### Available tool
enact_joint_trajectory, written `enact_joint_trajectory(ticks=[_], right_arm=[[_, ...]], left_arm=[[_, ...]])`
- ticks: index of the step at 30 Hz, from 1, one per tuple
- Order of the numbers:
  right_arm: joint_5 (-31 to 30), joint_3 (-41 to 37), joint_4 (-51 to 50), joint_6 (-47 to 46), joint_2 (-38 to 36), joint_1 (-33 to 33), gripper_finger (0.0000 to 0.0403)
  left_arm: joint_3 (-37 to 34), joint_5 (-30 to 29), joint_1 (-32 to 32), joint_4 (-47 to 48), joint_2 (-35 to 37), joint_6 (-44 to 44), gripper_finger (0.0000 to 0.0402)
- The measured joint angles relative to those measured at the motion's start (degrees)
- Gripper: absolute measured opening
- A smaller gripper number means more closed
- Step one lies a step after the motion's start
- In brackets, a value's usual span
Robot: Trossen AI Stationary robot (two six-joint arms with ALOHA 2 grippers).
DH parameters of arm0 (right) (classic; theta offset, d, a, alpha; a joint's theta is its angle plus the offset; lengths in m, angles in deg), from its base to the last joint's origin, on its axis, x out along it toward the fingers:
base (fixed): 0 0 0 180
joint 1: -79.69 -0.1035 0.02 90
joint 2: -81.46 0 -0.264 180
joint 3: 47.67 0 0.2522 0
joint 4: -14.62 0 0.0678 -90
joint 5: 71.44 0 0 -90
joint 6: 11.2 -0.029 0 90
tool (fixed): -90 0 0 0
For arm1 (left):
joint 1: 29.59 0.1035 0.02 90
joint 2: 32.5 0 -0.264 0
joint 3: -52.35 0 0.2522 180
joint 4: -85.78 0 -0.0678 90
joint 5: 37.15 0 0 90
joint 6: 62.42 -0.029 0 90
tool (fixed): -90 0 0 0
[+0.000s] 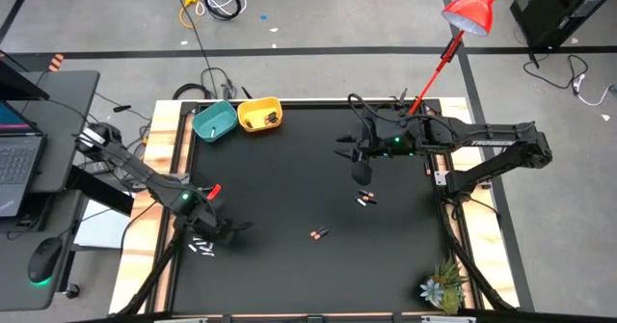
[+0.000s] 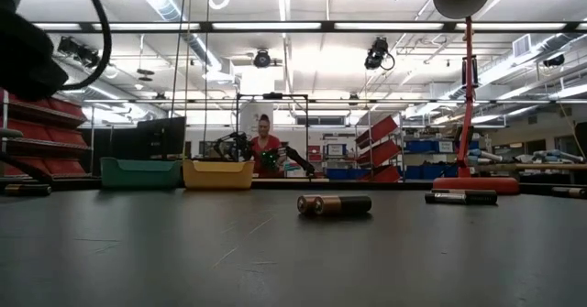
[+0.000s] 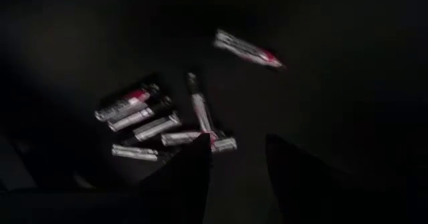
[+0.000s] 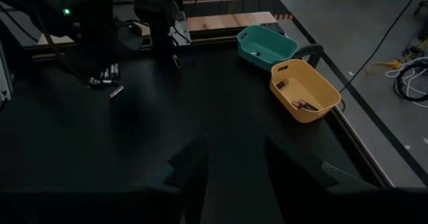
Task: Sort batteries
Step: Put the silver battery into the blue bin
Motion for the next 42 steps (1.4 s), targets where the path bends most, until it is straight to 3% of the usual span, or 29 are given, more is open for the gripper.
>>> enact_joint_trajectory(ticks=[8,16,24,29,37,42], right_arm=[[0.0,0.0,0.0,0.0,0.0,0.0,0.0158],[0.1,0.0,0.0,-1.6,0.0,-0.1,0.0158],[0.3,0.0,0.1,-2.0,0.0,-0.4,0.0158],[0.3,0.0,0.5,-2.0,0.0,-0.4,0.0158],[0.3,0.0,0.5,-2.0,0.0,-0.4,0.0158],[0.3,0.0,0.5,-2.0,0.0,-0.4,0.0158]], left_arm=[[-4.0,-3.2,-0.7,-4.8,0.0,1.8,0.0152],[-6.9,-3.2,-0.7,-5.8,-0.8,4.8,0.0152],[-7.1,-2.0,-0.7,-9.1,-3.9,2.4,0.015],[-6.9,0.0,-0.7,-13.3,-7.9,-2.1,0.0117],[-6.8,-0.6,-0.8,-15.7,-9.0,-7.3,0.002],[-6.8,-1.7,-0.8,-15.4,-9.1,-10.2,0.0019]])
